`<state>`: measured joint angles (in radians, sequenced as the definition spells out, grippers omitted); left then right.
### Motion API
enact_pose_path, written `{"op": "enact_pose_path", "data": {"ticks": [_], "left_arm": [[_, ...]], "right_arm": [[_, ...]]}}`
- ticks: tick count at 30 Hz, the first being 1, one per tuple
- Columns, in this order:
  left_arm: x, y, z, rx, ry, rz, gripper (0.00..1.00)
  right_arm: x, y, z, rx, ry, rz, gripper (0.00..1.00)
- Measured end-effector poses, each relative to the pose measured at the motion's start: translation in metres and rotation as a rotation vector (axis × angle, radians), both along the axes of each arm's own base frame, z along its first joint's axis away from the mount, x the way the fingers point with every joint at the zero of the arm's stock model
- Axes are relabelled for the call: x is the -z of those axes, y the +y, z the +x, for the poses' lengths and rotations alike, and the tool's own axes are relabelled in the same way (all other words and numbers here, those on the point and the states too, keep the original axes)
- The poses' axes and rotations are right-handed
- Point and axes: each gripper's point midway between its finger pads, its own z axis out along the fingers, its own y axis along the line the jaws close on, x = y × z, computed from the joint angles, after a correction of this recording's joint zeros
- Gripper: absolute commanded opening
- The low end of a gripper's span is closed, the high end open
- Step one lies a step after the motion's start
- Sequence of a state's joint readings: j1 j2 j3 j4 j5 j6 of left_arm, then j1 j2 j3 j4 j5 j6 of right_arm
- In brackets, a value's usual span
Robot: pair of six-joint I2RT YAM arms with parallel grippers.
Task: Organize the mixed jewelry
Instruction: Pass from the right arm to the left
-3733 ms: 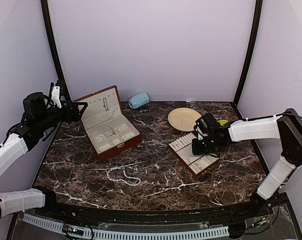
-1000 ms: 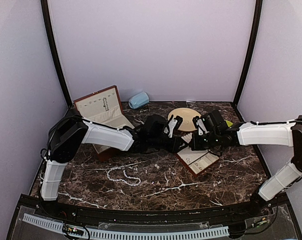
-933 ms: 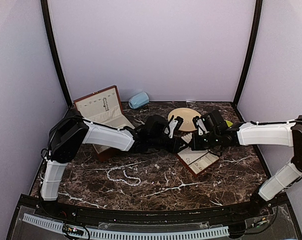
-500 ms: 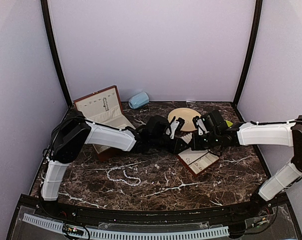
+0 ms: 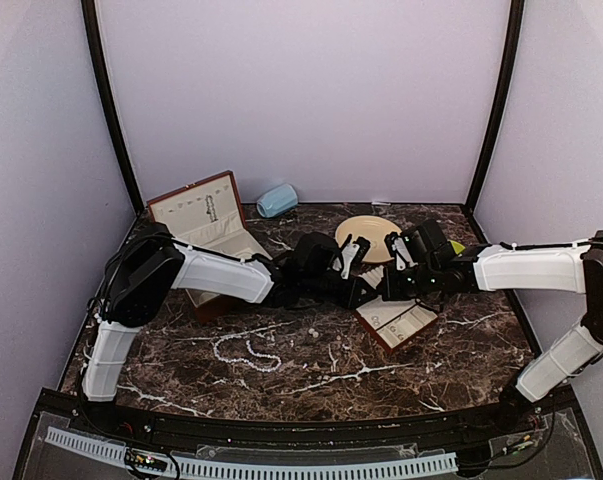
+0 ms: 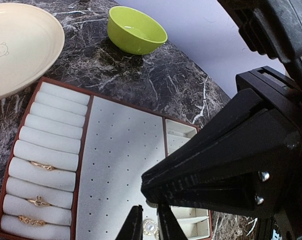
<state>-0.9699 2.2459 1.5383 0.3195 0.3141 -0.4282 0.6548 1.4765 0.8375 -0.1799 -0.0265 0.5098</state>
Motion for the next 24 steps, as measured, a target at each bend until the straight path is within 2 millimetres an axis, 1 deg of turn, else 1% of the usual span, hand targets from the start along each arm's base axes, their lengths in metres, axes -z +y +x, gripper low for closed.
{"op": "enact_pose_path", "data": {"ticks": [7, 14, 15, 17, 19, 22, 24], "left_arm": [[-0.001, -0.002, -0.003, 0.009, 0.006, -0.005, 0.01], [0.0, -0.002, -0.004, 0.011, 0.009, -0.004, 0.0], [0.0, -0.002, -0.004, 0.01, 0.009, -0.004, 0.0], [0.0, -0.002, -0.003, 0.007, 0.007, -0.004, 0.0], [-0.001, -0.002, -0.001, 0.0, 0.002, -0.006, 0.0], [-0.002, 0.0, 0.004, -0.029, -0.02, -0.013, 0.0], [0.0, 0.004, 0.006, -0.049, -0.032, -0.012, 0.0]], "right_arm": [[0.0, 0.0, 0.0, -0.001, 0.0, 0.0, 0.0], [0.002, 0.0, -0.001, -0.001, 0.003, 0.0, 0.0], [0.002, 0.0, -0.001, -0.001, 0.003, 0.0, 0.02], [0.002, -0.001, -0.001, 0.003, 0.001, 0.002, 0.16], [0.001, -0.004, -0.002, 0.014, -0.004, 0.0, 0.28], [-0.006, -0.013, -0.003, 0.045, -0.008, 0.029, 0.35], [-0.017, -0.016, -0.003, 0.062, -0.024, 0.075, 0.39]]}}
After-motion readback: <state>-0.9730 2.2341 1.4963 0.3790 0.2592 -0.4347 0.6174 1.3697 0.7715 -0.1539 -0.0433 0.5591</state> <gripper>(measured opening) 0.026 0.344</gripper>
